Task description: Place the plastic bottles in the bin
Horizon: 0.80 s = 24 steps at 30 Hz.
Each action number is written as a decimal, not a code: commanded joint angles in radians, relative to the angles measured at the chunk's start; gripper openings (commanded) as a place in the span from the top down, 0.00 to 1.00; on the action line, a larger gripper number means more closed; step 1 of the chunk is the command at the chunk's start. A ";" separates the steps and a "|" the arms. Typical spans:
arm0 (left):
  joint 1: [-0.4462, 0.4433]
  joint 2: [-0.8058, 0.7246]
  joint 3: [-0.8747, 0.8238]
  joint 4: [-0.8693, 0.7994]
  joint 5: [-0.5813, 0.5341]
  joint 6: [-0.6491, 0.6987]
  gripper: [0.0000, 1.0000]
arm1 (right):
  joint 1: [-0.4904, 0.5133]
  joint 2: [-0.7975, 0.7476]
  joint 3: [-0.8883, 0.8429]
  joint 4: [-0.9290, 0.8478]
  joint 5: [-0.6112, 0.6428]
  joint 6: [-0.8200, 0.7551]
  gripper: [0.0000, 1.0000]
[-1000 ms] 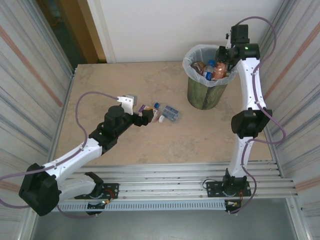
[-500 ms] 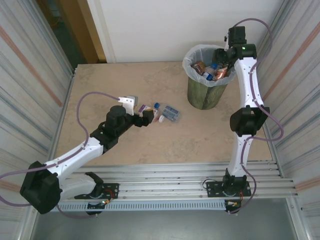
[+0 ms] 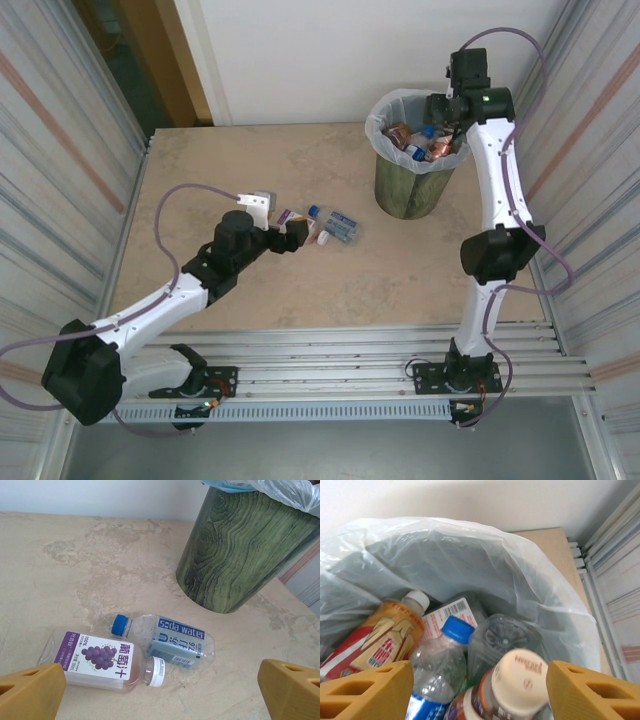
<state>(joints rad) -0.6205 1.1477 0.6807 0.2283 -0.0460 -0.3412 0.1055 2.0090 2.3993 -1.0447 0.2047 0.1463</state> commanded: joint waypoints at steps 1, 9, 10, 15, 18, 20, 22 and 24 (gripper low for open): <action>0.014 0.005 0.024 0.007 0.008 -0.016 0.01 | 0.008 -0.074 -0.068 0.031 0.075 0.017 0.35; 0.021 0.038 0.032 0.012 0.033 -0.033 0.01 | 0.004 -0.173 -0.319 0.140 0.082 0.089 0.49; 0.021 0.042 0.034 0.013 0.039 -0.037 0.01 | -0.003 -0.171 -0.332 0.143 0.072 0.095 0.52; 0.022 0.046 0.031 0.020 0.049 -0.054 0.01 | -0.031 -0.144 -0.362 0.151 0.049 0.105 0.59; 0.021 0.043 0.033 0.015 0.051 -0.055 0.01 | -0.038 -0.129 -0.379 0.163 0.033 0.107 0.62; 0.023 0.042 0.033 0.013 0.046 -0.052 0.01 | -0.039 -0.124 -0.389 0.178 0.021 0.102 0.62; 0.023 0.040 0.037 0.007 0.042 -0.050 0.01 | -0.039 -0.113 -0.389 0.187 0.003 0.101 0.62; 0.022 0.043 0.043 -0.002 0.028 -0.054 0.01 | -0.038 -0.103 -0.380 0.186 -0.013 0.101 0.62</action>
<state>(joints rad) -0.6075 1.1931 0.6842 0.2283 -0.0086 -0.3836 0.0715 1.8759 2.0277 -0.8528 0.2268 0.2287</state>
